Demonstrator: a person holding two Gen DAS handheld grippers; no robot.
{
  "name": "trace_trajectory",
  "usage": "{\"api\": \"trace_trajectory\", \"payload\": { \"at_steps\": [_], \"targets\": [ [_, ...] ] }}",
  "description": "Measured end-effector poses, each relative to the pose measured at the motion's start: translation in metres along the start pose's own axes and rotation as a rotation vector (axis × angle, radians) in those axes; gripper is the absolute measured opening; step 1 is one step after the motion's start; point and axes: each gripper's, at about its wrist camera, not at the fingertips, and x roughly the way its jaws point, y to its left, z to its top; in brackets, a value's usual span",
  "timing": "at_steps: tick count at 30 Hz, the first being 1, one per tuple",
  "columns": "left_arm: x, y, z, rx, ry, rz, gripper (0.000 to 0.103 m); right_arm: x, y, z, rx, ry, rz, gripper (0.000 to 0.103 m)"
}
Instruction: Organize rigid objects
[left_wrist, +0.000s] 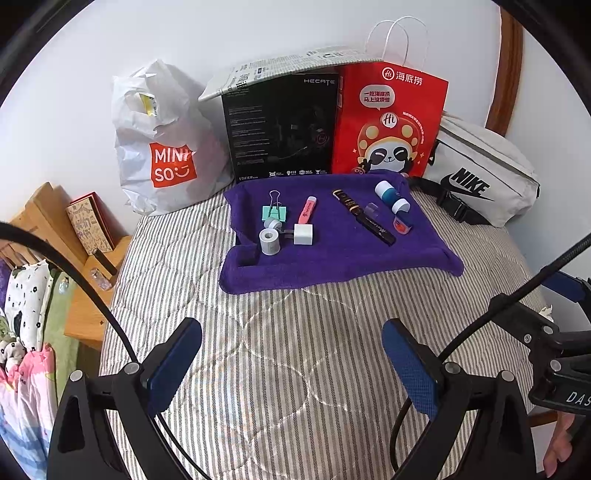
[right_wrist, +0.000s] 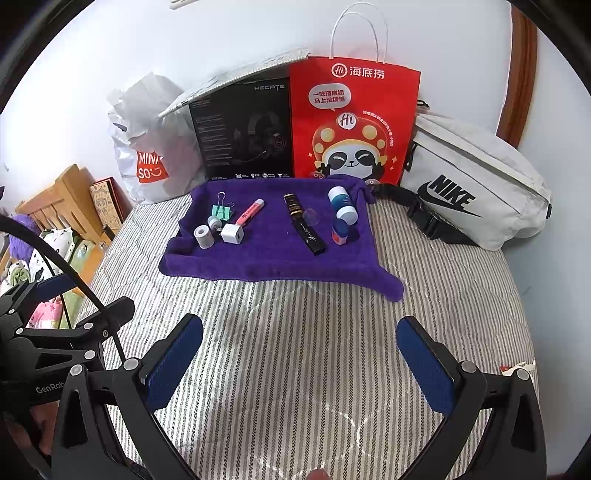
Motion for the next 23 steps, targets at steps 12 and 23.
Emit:
{"api": "trace_trajectory", "payload": {
  "at_steps": [12,23],
  "targets": [
    [-0.0010,0.0002,-0.0009,0.000,0.001,0.001,0.099,-0.0009,0.0001,-0.0001,-0.004,0.001,-0.001,0.103],
    [-0.0007,0.0015,0.0002,0.000,-0.008,-0.001,0.099,0.0001,0.0002,-0.0009,-0.006,0.007,-0.004,0.103]
  ]
}}
